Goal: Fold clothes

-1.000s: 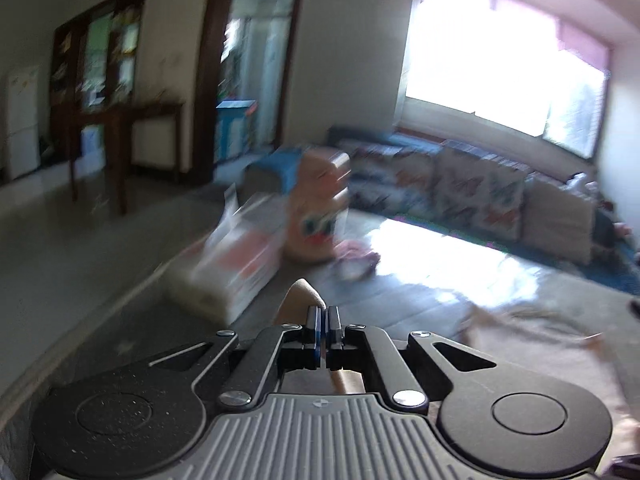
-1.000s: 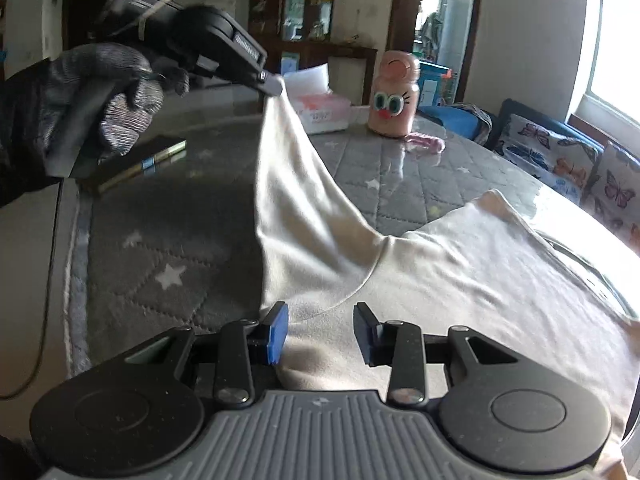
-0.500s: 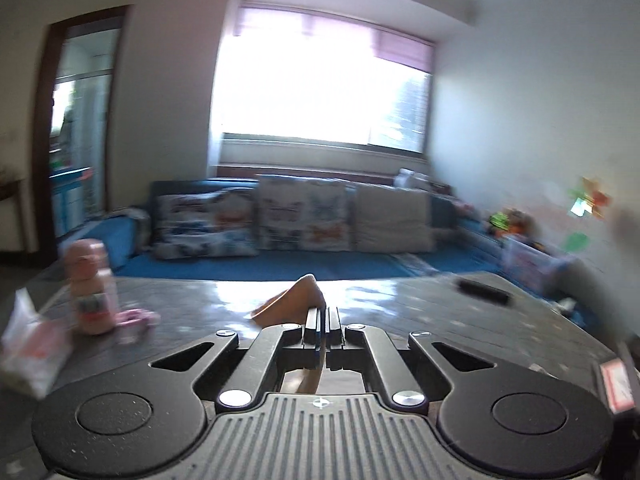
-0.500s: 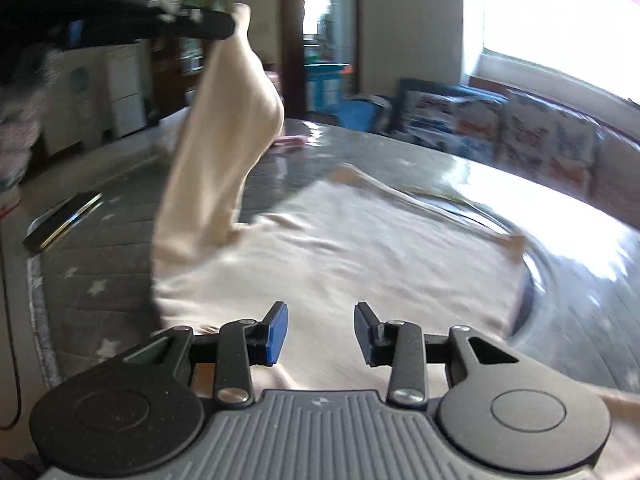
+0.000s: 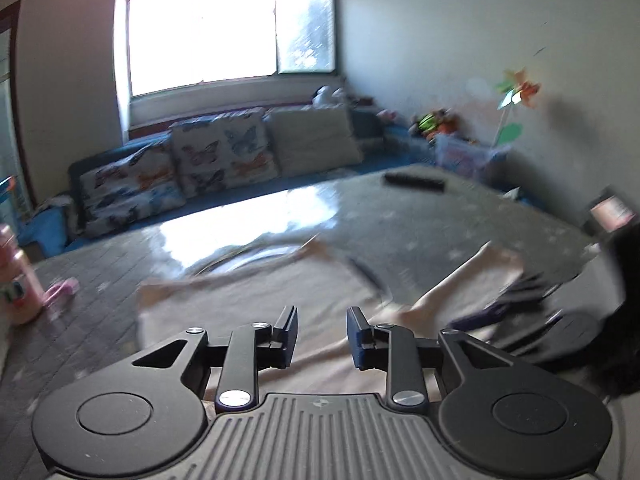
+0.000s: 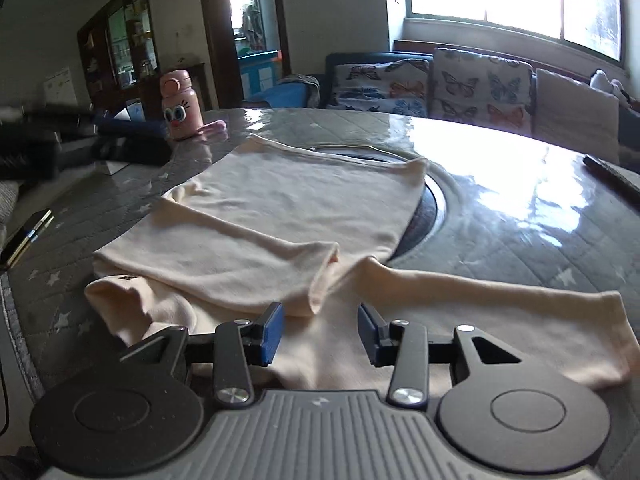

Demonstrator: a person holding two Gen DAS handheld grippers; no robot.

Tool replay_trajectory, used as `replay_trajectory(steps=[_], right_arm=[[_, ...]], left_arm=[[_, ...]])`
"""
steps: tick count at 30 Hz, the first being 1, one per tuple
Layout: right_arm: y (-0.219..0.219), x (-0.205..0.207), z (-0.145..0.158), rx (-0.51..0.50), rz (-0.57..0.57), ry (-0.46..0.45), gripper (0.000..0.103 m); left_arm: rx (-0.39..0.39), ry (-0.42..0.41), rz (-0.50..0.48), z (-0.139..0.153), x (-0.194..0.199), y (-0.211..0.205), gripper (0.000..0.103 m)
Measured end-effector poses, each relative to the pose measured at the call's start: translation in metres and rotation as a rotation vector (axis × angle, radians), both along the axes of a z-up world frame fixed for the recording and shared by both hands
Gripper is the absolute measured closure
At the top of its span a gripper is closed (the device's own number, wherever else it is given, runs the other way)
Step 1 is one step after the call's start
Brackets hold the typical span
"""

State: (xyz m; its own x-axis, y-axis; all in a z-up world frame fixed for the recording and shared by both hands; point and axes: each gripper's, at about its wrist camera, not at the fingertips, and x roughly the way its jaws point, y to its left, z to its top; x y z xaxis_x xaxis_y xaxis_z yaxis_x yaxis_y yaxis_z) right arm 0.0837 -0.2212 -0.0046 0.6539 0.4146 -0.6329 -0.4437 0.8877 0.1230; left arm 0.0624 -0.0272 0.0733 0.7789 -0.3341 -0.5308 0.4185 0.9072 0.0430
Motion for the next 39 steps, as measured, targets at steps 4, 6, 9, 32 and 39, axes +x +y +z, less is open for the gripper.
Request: replay_trajectory(steps=[4,6,9,32,39], right_arm=[[-0.009,-0.002,0.000,0.019,-0.017,0.014,0.062],[-0.006,0.001,-0.001,0.025,-0.012,0.019,0.062],[0.002,0.010,-0.004,0.035,-0.002,0.037,0.064],[0.051,0.034,0.039,0.033,0.071,-0.035,0.099],[0.066,0.036,0.064,0.040,0.107,-0.104,0.099]], left_arm=[[0.059,0.049,0.090,-0.021,-0.006,0.034,0.073],[0.089,0.076,0.118,-0.033,-0.011,0.048,0.073],[0.107,0.113,0.131,-0.047,-0.018,0.063,0.073],[0.105,0.073,0.061,-0.056,-0.041,0.071,0.073],[0.222,0.039,0.004,-0.072,-0.041,0.054,0.069]])
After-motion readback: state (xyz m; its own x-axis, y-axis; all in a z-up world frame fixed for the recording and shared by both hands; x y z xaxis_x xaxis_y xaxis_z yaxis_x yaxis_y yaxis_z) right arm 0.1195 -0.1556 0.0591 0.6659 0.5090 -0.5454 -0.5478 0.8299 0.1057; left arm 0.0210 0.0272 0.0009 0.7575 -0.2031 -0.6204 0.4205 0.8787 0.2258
